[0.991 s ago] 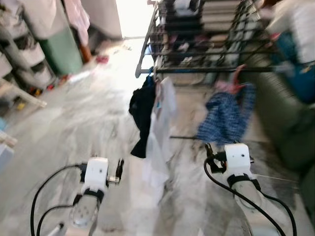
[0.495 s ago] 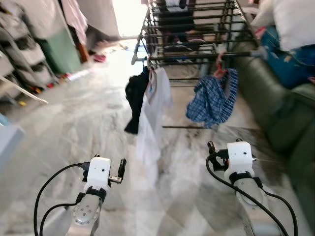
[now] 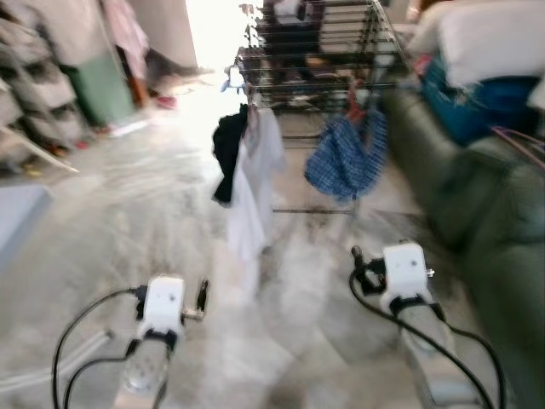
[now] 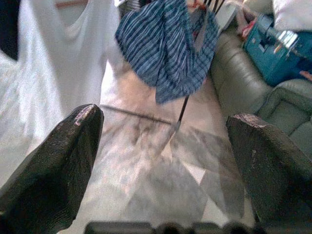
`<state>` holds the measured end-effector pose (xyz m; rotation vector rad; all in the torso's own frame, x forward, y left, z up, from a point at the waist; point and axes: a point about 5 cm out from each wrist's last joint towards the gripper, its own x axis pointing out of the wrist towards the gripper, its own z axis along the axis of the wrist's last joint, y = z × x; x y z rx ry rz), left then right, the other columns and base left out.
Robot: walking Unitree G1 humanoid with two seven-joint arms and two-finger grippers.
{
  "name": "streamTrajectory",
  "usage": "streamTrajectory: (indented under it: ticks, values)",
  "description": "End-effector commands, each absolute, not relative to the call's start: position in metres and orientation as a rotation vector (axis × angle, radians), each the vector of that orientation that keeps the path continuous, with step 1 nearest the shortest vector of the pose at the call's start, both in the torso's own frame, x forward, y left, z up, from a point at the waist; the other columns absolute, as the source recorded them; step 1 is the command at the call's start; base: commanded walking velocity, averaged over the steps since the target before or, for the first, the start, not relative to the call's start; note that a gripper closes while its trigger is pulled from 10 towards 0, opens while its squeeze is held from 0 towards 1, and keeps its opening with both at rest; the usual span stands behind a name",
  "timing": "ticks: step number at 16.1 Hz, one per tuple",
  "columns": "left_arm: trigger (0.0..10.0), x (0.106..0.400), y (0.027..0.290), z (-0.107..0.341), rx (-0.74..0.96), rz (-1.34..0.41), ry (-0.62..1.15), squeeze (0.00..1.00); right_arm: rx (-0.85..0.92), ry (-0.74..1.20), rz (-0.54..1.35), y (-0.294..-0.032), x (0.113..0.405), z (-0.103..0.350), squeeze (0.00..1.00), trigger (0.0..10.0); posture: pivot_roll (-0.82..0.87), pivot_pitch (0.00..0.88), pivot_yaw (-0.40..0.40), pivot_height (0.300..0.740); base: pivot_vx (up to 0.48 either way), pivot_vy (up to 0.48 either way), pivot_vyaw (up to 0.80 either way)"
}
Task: Hang hanger
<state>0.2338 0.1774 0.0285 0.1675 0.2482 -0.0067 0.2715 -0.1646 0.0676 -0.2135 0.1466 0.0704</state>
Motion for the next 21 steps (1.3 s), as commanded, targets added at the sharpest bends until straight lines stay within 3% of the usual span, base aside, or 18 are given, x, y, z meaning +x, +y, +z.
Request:
streamTrajectory:
  ticks: [1,8,16,19,21]
  values:
    - [10.0,0.236,0.188,0.031,0.164,0.054,0.236,0.00,-0.210,0.103,0.115,-0.152,0.281,0.077,0.13,10.0,-0.07,0.000,0.029,0.740,0.000,0.000,0.00]
    - [10.0,0.232,0.196,0.027,0.047,0.125,0.244,0.00,-0.233,0.089,0.144,-0.147,0.285,0.077,0.06,10.0,-0.08,0.000,0.040,0.740,0.000,0.000,0.00]
    - [10.0,0.212,0.202,0.018,0.017,0.248,0.257,0.00,-0.254,0.092,0.279,-0.128,0.296,0.077,0.05,10.0,0.00,0.000,-0.074,0.740,0.000,0.000,0.00]
    - [10.0,0.218,0.201,0.026,0.049,0.207,0.212,0.00,-0.218,0.089,0.238,-0.131,0.298,0.076,0.06,10.0,0.00,0.000,-0.065,0.740,0.000,0.000,0.00]
    - [10.0,0.219,0.195,0.035,0.060,0.127,0.159,0.00,-0.173,0.094,0.131,-0.148,0.293,0.073,0.07,10.0,0.00,0.000,-0.058,0.740,0.000,0.000,0.00]
